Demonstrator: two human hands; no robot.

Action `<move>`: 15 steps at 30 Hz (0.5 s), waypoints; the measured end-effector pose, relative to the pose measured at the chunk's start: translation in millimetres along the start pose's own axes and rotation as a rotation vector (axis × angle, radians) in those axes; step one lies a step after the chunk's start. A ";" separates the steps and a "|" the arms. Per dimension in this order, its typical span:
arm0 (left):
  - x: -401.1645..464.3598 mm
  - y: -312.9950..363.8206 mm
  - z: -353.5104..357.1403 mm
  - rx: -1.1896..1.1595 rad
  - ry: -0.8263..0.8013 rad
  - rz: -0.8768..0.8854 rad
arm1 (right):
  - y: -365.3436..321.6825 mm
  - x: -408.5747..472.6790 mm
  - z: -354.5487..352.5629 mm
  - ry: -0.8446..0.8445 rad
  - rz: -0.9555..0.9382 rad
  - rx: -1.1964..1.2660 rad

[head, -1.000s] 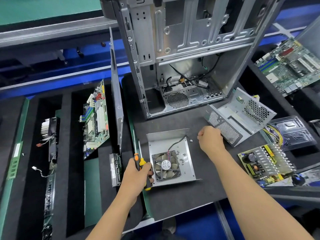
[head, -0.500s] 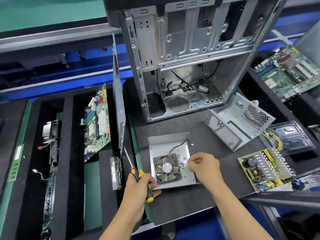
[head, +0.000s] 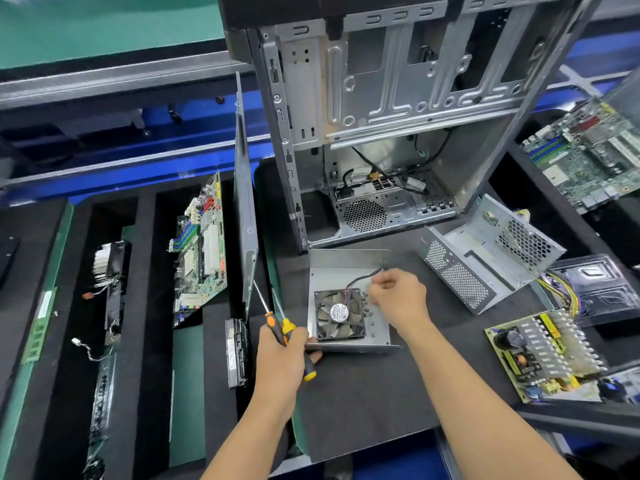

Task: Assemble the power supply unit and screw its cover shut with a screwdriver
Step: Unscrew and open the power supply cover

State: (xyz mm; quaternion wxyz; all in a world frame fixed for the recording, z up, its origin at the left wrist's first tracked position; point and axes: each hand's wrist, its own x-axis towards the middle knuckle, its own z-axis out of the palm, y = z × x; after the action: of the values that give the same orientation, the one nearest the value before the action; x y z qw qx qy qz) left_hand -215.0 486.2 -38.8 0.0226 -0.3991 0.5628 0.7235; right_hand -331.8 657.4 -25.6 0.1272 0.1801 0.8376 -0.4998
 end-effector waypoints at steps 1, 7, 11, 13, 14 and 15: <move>1.4 0.8 0.6 0.004 0.005 0.008 | -3.2 3.9 -1.4 0.039 -0.011 0.018; 3.2 -2.7 5.3 0.027 0.030 0.029 | -13.6 14.5 -8.5 0.111 -0.110 0.094; 4.8 -4.3 4.7 0.038 0.051 0.049 | -22.2 25.9 0.5 0.076 -0.133 0.097; 6.6 -2.5 4.8 0.041 0.059 0.052 | -27.0 29.2 7.1 0.019 -0.157 0.083; 8.1 -0.8 4.8 0.051 0.064 0.054 | -29.7 31.3 10.3 -0.018 -0.165 0.063; 9.8 1.6 4.6 0.067 0.071 0.060 | -32.9 33.3 13.0 -0.062 -0.175 0.034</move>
State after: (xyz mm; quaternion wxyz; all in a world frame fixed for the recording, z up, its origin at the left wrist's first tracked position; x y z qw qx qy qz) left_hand -224.9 485.4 -43.3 -0.0054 -0.4065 0.5989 0.6900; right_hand -375.6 637.4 -18.7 0.1059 0.0928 0.8373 -0.5283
